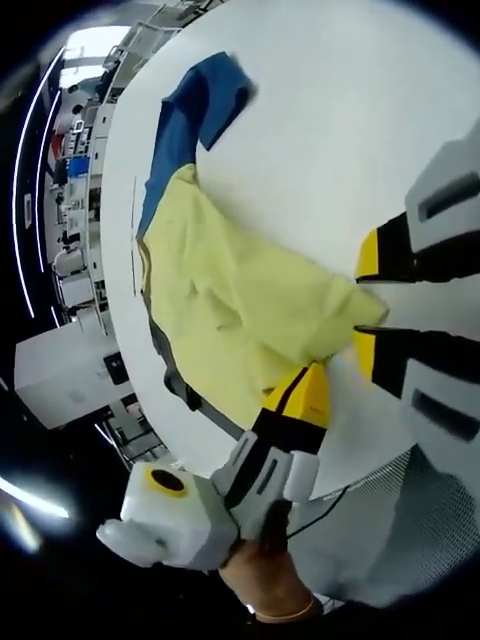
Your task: Fold the garment on the visible template until the final outline fits inside the template.
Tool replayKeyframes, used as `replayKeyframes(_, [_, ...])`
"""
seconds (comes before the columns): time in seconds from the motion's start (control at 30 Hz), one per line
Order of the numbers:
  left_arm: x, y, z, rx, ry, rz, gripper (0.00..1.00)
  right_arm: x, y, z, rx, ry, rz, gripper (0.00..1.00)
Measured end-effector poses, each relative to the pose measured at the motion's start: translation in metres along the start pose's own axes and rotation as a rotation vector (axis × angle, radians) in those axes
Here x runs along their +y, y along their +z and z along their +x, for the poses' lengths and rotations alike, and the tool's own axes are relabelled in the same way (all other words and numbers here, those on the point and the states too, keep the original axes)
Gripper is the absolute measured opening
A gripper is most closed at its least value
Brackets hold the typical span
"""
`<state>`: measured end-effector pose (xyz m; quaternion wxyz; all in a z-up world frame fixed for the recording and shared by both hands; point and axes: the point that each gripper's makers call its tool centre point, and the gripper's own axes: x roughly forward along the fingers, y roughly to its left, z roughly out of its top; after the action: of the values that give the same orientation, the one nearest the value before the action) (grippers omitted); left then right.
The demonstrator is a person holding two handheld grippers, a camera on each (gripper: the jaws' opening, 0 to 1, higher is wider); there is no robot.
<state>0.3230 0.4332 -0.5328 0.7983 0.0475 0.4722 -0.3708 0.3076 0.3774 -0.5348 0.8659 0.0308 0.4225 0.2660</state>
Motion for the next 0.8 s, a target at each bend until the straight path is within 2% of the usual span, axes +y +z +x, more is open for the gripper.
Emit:
replayKeyframes(0.1, [0.000,0.000,0.000,0.000,-0.001,0.000,0.00,-0.001,-0.002,0.002,0.016,-0.012,-0.005,0.09])
replayKeyframes(0.2, [0.000,-0.001,0.000,-0.001,0.000,0.001,0.00,-0.003,-0.005,0.002,0.029,-0.031,-0.007,0.01])
replayKeyframes(0.27, [0.000,-0.001,0.000,-0.004,0.001,0.006,0.00,-0.004,-0.004,0.003,0.020,-0.032,0.016,0.01])
replayKeyframes(0.53, [0.000,-0.004,0.000,-0.004,0.007,0.024,0.00,-0.003,-0.004,0.002,0.017,-0.026,0.019,0.00])
replayKeyframes(0.8, [-0.003,0.001,-0.009,-0.046,-0.006,0.012,0.00,-0.014,-0.005,-0.007,0.016,-0.053,0.020,0.00])
